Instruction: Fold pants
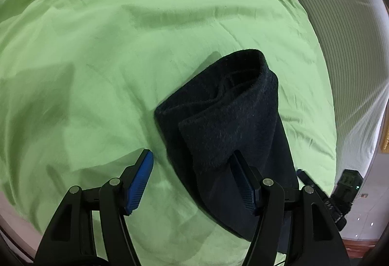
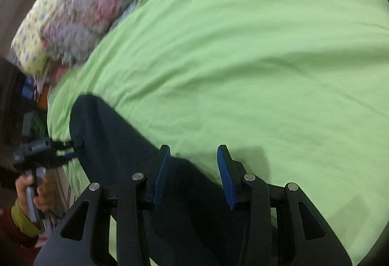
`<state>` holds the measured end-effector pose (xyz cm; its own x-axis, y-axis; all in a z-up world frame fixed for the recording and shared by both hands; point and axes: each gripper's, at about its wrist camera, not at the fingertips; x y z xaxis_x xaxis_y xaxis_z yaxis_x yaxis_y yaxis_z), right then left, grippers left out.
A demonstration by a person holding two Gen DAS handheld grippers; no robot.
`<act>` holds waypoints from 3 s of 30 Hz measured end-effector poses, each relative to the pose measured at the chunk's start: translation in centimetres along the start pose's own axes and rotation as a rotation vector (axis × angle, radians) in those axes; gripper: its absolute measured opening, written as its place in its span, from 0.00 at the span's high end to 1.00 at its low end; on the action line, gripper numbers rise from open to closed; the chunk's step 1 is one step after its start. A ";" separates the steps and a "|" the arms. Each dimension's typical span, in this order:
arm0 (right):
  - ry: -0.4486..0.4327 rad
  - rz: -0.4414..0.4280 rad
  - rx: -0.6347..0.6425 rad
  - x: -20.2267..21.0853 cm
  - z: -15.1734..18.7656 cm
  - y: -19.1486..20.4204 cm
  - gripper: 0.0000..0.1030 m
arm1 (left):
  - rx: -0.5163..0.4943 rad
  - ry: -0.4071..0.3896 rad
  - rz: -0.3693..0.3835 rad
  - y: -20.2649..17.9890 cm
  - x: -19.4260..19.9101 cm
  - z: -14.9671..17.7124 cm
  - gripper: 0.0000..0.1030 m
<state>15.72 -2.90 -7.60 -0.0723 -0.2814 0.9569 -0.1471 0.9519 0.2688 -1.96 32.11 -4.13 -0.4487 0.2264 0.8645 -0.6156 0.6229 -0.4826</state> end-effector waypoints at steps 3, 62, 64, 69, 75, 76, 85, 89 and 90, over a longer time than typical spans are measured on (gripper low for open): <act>0.037 0.027 0.054 -1.3 1.1 0.6 0.60 | -0.009 -0.009 0.008 0.1 -0.2 -0.1 0.37; -0.511 0.253 -0.479 15.0 16.7 -7.6 0.60 | -0.713 0.013 0.190 -19.1 0.8 -0.2 0.40; -0.538 0.266 -0.537 16.2 18.9 -8.8 0.60 | -0.773 0.063 0.207 -21.7 -0.6 1.5 0.40; -0.603 0.279 -0.649 18.4 23.1 -10.9 0.59 | -0.914 0.171 0.237 -26.9 -3.5 6.0 0.38; -0.684 0.275 -0.800 20.5 27.1 -13.7 0.49 | -1.107 0.267 0.277 -32.9 -6.0 11.3 0.33; -0.704 0.272 -0.833 20.9 27.7 -14.4 0.47 | -1.132 0.280 0.287 -34.0 -6.3 11.8 0.33; -0.804 0.190 -1.023 21.9 29.4 -18.3 0.44 | -1.327 0.438 0.329 -43.4 -11.3 18.3 0.30; -0.803 0.166 -1.058 21.5 29.6 -19.5 0.44 | -1.433 0.489 0.313 -46.5 -13.6 21.3 0.30; -0.802 0.157 -1.067 21.4 29.9 -20.0 0.44 | -1.451 0.508 0.313 -47.1 -14.2 21.9 0.30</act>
<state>-12.37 -31.58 4.24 -0.6250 0.1947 0.7559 0.7242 0.5061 0.4684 19.21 -16.85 3.26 0.0066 0.5123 0.8588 0.7155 0.5976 -0.3620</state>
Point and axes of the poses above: each gripper's, at about its wrist camera, not at the fingertips, and x roughly against the way its jaws point, y to its left, z to its underside, and after that the axes turned 12 degrees about -x, right-handed
